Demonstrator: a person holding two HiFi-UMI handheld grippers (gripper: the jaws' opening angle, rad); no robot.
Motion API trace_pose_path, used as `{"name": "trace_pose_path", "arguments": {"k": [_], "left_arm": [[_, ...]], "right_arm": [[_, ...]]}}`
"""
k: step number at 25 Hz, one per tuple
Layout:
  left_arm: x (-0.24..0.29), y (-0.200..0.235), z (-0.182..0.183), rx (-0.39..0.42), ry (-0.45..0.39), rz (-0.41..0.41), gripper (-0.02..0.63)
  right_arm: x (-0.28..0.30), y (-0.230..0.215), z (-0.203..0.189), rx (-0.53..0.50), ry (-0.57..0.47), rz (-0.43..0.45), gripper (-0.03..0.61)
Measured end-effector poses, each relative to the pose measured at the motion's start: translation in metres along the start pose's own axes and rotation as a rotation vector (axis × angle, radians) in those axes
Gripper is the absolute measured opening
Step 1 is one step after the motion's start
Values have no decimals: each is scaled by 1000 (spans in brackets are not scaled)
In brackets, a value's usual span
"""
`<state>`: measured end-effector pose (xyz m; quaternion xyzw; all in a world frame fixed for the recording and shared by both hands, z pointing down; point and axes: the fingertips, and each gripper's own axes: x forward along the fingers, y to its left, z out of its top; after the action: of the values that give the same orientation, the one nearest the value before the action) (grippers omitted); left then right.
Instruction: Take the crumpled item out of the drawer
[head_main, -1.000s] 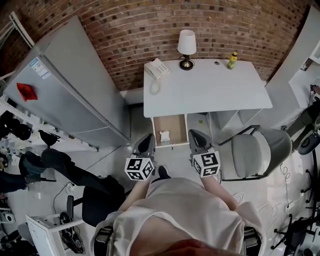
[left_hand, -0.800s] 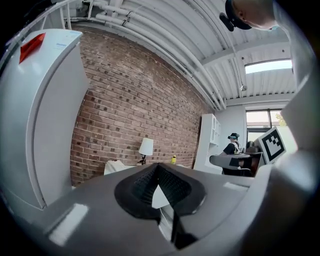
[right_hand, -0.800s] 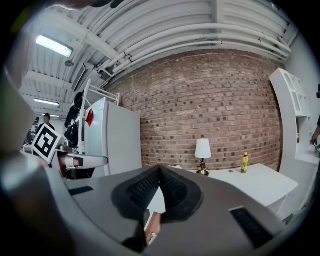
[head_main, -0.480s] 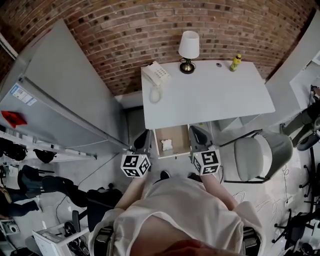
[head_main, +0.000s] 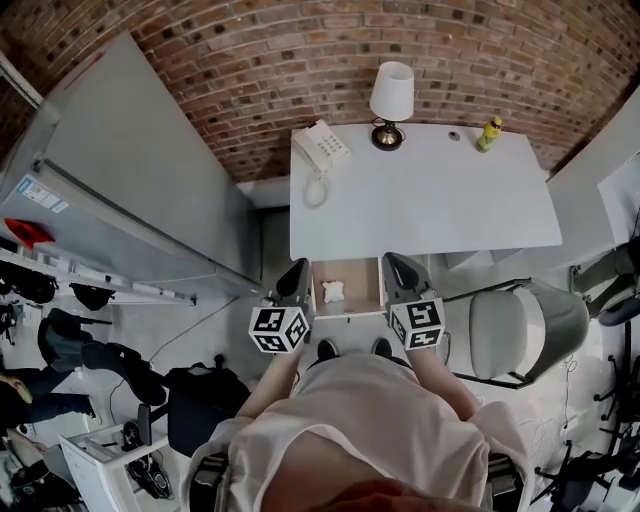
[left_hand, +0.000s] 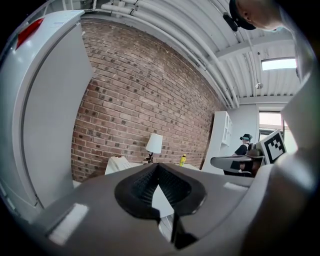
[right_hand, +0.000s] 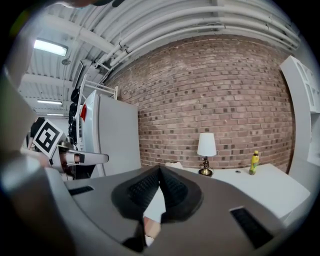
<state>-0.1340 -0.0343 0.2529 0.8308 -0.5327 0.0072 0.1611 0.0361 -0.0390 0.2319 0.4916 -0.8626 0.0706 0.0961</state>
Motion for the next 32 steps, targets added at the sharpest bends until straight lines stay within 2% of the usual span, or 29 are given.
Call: {"name": "trace_pose_path", "arguments": {"k": [21,32], "left_arm": [[20,16,-36,-11,87,43,9],[23,34,-70,-33,145,73,9]], "right_arm": [[27,-17,-42,54,90,22,6],[43,-18,-74,68,146,34,6]]}}
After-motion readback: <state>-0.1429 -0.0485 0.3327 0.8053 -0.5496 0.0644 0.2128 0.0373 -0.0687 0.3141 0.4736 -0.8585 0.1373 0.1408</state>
